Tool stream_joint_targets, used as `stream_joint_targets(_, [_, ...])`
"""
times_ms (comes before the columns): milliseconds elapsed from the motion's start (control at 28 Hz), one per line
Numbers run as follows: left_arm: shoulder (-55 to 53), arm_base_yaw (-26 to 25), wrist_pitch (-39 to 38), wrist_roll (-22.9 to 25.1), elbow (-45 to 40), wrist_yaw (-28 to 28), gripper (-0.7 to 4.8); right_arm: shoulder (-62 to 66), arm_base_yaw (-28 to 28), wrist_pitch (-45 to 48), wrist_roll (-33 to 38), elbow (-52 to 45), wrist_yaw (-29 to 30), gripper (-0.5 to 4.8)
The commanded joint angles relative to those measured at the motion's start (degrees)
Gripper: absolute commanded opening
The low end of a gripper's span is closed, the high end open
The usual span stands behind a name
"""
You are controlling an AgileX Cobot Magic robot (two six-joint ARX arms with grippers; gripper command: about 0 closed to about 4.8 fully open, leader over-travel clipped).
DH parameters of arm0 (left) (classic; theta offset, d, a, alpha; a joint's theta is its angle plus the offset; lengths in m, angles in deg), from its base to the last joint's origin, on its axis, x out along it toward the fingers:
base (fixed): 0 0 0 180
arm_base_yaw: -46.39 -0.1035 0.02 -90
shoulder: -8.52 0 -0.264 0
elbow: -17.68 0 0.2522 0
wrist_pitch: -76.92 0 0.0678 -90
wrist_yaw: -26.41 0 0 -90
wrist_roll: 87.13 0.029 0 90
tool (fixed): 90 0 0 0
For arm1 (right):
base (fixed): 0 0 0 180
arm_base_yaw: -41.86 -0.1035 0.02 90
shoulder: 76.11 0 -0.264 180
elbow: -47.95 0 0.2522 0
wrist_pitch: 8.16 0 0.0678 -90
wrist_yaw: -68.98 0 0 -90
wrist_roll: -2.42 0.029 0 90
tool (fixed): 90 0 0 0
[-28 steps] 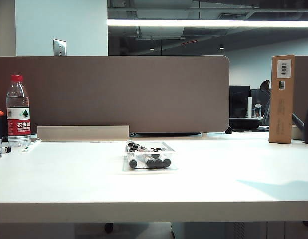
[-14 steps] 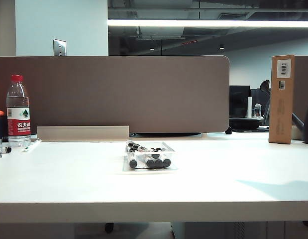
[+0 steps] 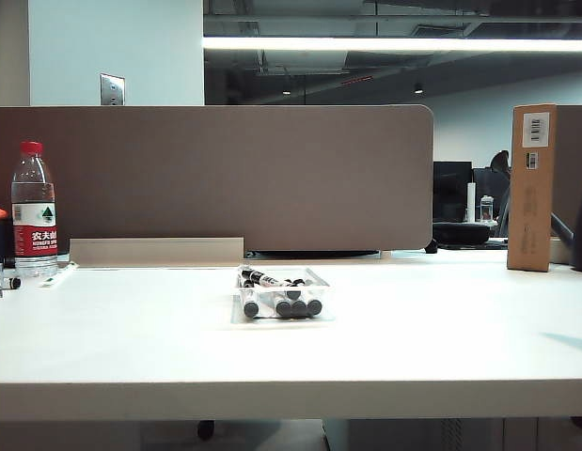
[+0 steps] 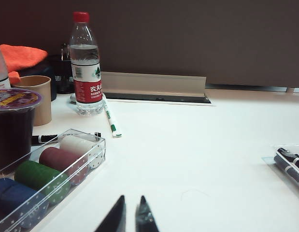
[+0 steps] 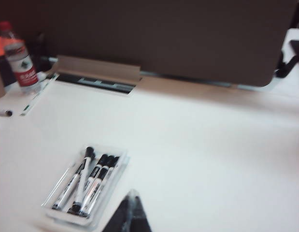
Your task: Pick up the markers scattered on the table and put them into the packaging box, making sure the markers fit the shape of the box's grooves.
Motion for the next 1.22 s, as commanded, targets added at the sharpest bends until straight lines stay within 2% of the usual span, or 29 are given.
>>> stream_joint_targets(36, [0.02, 0.04, 0.72, 0.24, 0.24, -0.20, 0.34, -3.39, 4.24, 1.11, -0.44, -1.03, 0.55, -0.06])
stream_joint_targets(322, [0.02, 0.04, 0.72, 0.24, 0.26, -0.20, 0.34, -11.06, 11.04, 14.34, -1.64, -10.95, -3.34, -0.06])
stream_joint_targets(465, [0.02, 0.04, 0.72, 0.24, 0.26, -0.24, 0.34, -16.44, 12.57, 17.46, -1.64, -18.05, -3.28, -0.06])
stream_joint_targets(572, [0.02, 0.07, 0.72, 0.24, 0.26, -0.24, 0.34, -23.85, 14.29, 19.67, -1.64, -28.81, -3.26, -0.06])
stream_joint_targets(715, [0.02, 0.07, 0.70, 0.24, 0.26, -0.22, 0.34, -31.54, 15.41, 19.82, -1.60, -36.48, 0.04, -0.06])
stream_joint_targets(1037, [0.02, 0.07, 0.70, 0.22, 0.24, -0.22, 0.34, -38.34, 20.55, 19.45, -1.64, -41.07, 1.62, -0.06])
stream_joint_targets(1216, [0.02, 0.07, 0.70, 0.24, 0.26, -0.22, 0.34, -38.38, 20.02, 19.08, -1.36, -41.07, -2.86, -0.06])
